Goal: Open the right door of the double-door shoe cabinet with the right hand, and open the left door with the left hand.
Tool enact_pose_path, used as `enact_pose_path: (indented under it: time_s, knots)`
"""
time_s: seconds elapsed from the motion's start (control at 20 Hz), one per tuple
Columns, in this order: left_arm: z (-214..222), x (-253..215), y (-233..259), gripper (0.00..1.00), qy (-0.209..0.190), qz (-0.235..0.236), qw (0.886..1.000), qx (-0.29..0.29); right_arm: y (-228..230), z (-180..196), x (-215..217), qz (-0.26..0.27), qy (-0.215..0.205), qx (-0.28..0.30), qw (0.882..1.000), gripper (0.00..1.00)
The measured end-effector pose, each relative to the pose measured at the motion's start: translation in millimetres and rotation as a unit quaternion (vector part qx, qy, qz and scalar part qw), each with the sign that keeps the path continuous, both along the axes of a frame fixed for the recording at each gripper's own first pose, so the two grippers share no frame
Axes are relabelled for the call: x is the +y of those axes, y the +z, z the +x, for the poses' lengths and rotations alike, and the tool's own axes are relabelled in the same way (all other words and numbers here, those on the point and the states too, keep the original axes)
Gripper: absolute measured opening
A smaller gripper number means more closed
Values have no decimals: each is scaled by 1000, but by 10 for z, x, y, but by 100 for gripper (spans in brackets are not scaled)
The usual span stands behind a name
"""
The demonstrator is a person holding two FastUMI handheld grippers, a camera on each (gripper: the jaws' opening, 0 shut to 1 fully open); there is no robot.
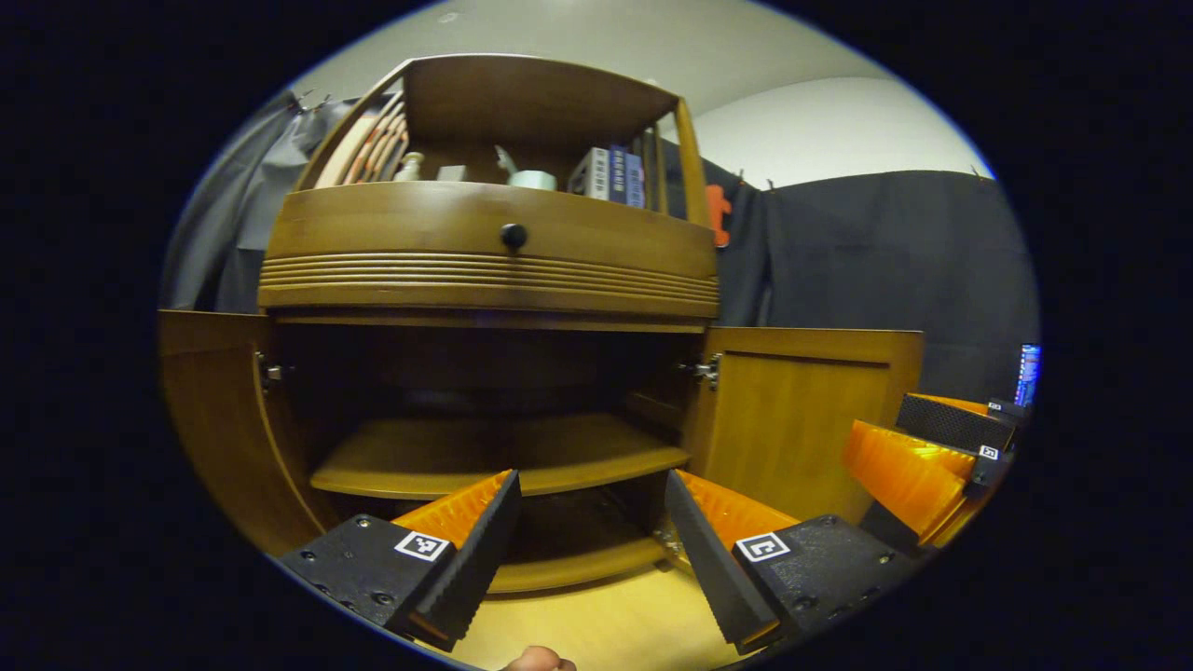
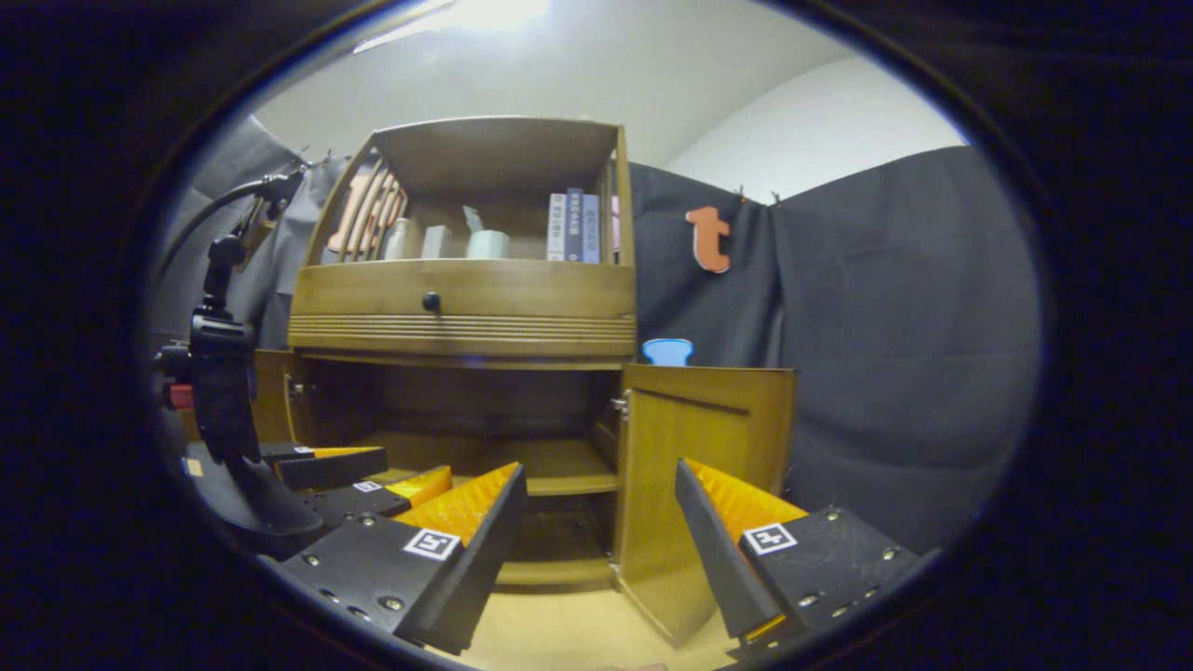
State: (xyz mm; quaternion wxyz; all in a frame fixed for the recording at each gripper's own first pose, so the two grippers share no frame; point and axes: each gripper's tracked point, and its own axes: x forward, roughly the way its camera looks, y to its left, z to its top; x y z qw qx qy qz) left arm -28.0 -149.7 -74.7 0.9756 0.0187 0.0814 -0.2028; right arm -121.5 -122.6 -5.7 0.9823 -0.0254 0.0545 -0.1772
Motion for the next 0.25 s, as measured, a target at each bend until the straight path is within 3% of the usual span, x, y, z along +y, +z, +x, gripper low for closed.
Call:
enact_pose_path:
  time_s: [0.25]
  knots:
    - [-345,-899,115,96,-48,-26,998,-10,157,-454,-694,-2,-26,-15,1000,92]
